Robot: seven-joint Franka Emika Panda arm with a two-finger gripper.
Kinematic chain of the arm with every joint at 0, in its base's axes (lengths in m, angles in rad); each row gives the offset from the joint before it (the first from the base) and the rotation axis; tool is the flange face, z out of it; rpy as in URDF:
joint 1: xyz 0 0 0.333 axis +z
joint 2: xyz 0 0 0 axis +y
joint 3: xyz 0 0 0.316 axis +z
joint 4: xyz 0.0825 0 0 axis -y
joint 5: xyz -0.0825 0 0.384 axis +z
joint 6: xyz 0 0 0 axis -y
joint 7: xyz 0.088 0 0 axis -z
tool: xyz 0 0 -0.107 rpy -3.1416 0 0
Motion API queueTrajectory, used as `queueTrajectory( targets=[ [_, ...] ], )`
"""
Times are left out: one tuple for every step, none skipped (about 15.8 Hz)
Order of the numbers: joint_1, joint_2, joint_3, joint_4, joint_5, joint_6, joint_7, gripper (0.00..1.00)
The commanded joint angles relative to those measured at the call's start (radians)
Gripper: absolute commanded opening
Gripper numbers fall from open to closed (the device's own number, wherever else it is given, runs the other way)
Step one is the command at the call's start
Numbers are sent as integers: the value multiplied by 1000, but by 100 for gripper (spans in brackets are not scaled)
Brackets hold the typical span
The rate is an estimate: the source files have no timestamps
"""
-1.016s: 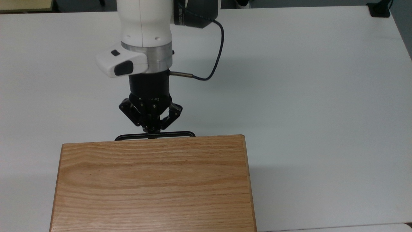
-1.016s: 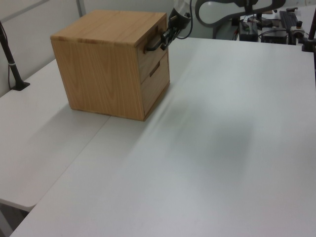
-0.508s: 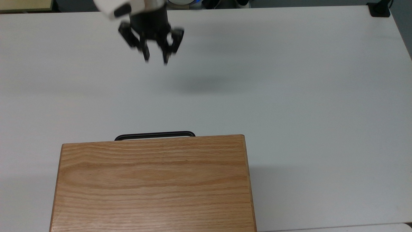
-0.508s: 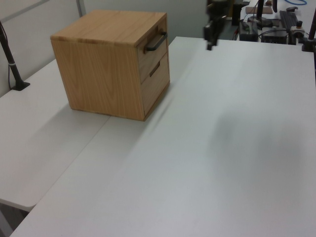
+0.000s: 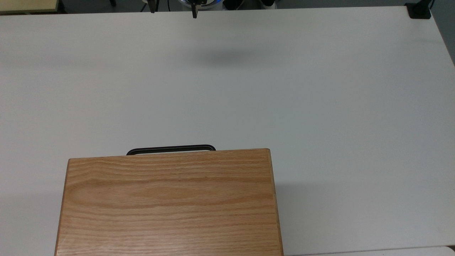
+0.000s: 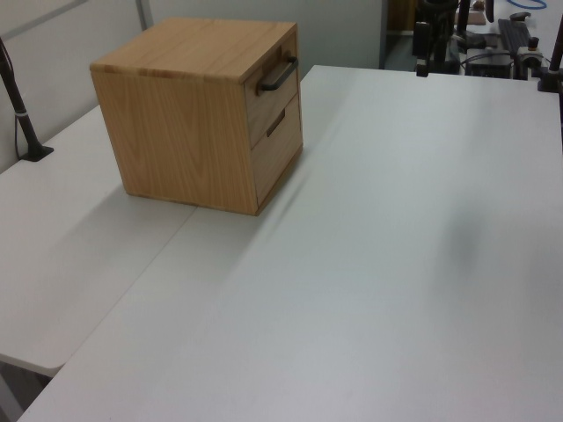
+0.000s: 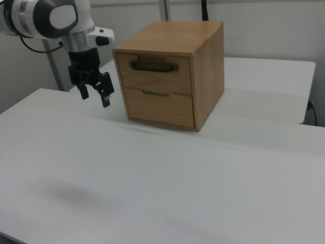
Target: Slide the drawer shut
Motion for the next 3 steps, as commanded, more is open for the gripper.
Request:
queueTrajectory(
  targets=[
    [16, -13, -5, -30, -22, 0, -14, 100],
    [16, -13, -5, -29, -22, -6, -14, 100],
    [17, -14, -5, -30, -20, -7, -20, 100]
  ],
)
